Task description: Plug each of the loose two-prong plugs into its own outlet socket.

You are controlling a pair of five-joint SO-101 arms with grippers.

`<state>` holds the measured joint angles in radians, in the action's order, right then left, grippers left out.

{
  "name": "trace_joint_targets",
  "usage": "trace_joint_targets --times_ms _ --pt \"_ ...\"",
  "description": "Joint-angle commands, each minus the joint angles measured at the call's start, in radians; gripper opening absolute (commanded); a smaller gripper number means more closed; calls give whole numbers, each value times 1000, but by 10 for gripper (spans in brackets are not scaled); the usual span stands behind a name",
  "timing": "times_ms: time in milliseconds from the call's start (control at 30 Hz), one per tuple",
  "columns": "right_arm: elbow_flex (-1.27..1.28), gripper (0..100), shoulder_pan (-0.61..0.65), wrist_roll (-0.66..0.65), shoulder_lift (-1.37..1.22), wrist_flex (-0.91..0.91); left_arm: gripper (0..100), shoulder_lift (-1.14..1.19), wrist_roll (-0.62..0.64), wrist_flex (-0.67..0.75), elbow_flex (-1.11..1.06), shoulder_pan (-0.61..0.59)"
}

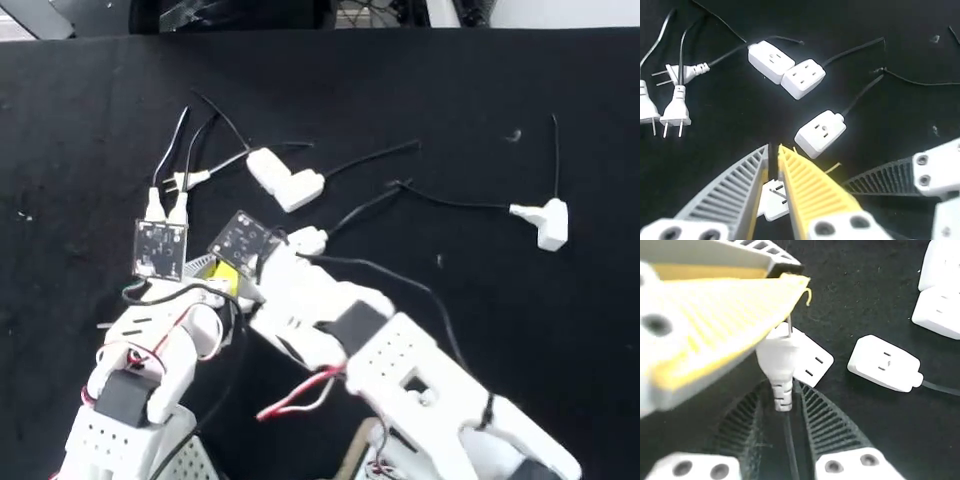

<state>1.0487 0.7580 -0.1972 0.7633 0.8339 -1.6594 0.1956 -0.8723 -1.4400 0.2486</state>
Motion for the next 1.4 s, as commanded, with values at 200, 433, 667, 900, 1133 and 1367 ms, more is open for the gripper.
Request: trace_joint_targets --times_ms 200,433,667,900,1133,1367 --pt "36 11 3 3 202 15 46 117 -5 61 10 8" --pt "38 11 -35 3 214 12 46 135 -5 68 10 8" --pt "35 11 -55 3 214 11 46 135 -5 68 10 10" --pt "35 11 -55 5 214 9 46 135 -5 68 10 12" --pt "35 11 -55 3 209 9 46 133 -5 68 53 -117" --pt "35 11 -51 3 209 9 46 143 124 143 71 -168"
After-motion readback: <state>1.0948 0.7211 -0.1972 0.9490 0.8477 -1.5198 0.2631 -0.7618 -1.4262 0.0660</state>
